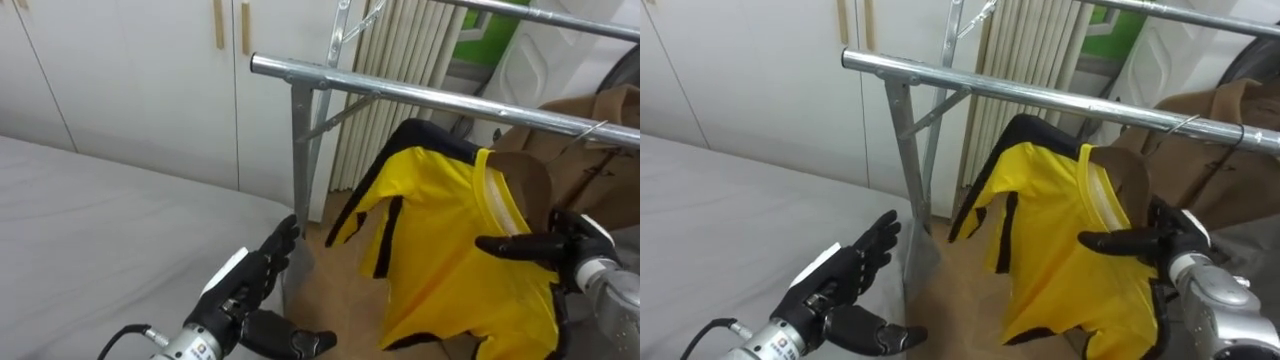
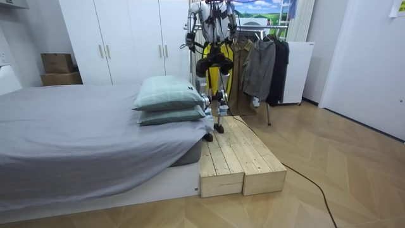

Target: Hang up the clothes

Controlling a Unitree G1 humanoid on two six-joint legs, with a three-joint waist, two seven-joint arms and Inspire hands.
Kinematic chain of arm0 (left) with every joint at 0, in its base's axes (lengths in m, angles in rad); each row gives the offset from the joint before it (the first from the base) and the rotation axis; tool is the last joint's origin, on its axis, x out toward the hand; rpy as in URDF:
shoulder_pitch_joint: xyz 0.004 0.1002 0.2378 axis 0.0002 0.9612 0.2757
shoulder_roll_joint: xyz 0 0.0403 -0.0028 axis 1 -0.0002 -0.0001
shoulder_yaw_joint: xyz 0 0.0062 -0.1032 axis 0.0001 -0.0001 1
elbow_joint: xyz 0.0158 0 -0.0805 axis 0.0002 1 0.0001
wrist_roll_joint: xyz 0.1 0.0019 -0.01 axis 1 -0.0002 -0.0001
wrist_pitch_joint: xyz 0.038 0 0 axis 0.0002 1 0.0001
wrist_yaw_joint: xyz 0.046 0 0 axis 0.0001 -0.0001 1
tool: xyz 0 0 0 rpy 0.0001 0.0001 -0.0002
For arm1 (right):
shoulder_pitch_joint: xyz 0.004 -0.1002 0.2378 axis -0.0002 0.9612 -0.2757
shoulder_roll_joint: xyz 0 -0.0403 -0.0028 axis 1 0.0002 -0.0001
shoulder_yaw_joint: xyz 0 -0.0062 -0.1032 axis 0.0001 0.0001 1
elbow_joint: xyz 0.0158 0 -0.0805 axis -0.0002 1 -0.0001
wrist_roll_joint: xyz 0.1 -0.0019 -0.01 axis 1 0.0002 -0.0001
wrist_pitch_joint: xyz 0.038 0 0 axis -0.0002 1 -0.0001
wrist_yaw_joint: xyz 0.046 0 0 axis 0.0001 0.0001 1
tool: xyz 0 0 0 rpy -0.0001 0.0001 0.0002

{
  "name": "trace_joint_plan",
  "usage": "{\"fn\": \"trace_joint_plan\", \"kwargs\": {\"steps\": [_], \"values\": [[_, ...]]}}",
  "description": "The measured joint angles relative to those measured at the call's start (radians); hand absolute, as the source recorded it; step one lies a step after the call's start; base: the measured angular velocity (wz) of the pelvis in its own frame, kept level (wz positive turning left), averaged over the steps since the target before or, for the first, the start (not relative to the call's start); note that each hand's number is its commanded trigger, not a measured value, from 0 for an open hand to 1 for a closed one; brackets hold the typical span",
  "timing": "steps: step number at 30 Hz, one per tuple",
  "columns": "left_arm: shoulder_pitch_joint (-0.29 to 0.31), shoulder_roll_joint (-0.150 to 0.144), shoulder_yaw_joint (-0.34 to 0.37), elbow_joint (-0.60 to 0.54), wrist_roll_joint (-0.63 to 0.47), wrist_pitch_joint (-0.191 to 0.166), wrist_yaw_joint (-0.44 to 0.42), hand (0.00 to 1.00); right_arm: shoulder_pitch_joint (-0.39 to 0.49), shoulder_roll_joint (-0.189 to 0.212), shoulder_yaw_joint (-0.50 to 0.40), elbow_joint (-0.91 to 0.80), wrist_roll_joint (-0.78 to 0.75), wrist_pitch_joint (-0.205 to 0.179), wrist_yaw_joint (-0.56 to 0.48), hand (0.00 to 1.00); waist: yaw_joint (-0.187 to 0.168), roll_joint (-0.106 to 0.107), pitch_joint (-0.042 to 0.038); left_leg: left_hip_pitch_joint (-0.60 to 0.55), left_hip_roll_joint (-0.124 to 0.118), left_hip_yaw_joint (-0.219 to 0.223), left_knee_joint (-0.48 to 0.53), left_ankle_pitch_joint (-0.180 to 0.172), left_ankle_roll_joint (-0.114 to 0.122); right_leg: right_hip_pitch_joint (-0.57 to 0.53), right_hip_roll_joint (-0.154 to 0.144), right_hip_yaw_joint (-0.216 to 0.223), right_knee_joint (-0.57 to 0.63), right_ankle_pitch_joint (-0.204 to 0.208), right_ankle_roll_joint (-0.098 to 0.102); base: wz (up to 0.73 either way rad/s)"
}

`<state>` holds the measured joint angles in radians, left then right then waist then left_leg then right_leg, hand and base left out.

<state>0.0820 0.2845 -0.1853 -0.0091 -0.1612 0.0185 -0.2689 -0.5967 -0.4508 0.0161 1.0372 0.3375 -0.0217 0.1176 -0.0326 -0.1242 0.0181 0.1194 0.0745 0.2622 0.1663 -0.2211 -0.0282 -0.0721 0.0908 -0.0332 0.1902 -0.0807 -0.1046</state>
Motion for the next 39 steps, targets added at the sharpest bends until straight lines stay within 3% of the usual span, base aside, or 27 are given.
{"fn": "trace_joint_plan", "kwargs": {"steps": [6,11,15,23,36,39], "values": [[0.001,0.002,0.01,-0.008,-0.002,-0.014,-0.001,0.0,-0.001,-0.051,0.0,-0.127,-0.038,-0.014,-0.056,0.0,-0.02,-0.002,-0.001,-0.003,0.0,0.009,0.0,0.0,0.0,-0.015,0.002,0.014,0.014,0.0,0.0,-0.08],[0.001,0.004,0.028,-0.01,-0.002,-0.029,-0.008,0.0,0.006,-0.054,-0.001,-0.145,-0.131,-0.034,-0.083,0.0,-0.043,-0.003,-0.0014,0.002,0.002,0.013,0.0,0.0,0.0,-0.01,0.004,0.019,0.014,0.0,0.0,-0.02],[0.004,0.007,0.026,-0.01,-0.002,-0.035,0.002,0.0,0.067,-0.061,-0.001,-0.15,-0.18,-0.035,-0.112,0.0,-0.05,-0.004,-0.0014,0.01,0.001,0.013,0.0,0.0,0.0,0.0,0.005,0.026,0.011,-0.001,0.001,0.0],[0.031,0.025,0.024,-0.01,-0.002,-0.036,0.038,0.0,0.135,-0.066,0.0,-0.152,-0.193,-0.045,-0.17,0.0,-0.071,-0.003,-0.0027,0.012,0.002,0.026,0.001,0.0,0.0,-0.002,0.007,0.032,0.012,-0.001,0.001,-0.03],[0.031,0.024,0.026,-0.014,-0.003,-0.043,0.041,0.0,0.291,-0.062,0.0,-0.264,-0.223,-0.052,-0.135,0.0,-0.069,0.021,-0.0204,0.02,0.002,0.036,0.002,0.0,0.0,0.004,0.008,0.039,0.012,0.0,0.0,-0.01],[0.031,0.024,0.027,-0.017,-0.004,-0.05,0.042,0.0,0.329,-0.061,0.0,-0.264,-0.223,-0.052,-0.124,0.0,-0.07,0.022,-0.0206,0.028,0.002,0.036,0.001,0.0,0.0,0.012,0.008,0.04,0.013,0.0,0.0,0.0]]}}
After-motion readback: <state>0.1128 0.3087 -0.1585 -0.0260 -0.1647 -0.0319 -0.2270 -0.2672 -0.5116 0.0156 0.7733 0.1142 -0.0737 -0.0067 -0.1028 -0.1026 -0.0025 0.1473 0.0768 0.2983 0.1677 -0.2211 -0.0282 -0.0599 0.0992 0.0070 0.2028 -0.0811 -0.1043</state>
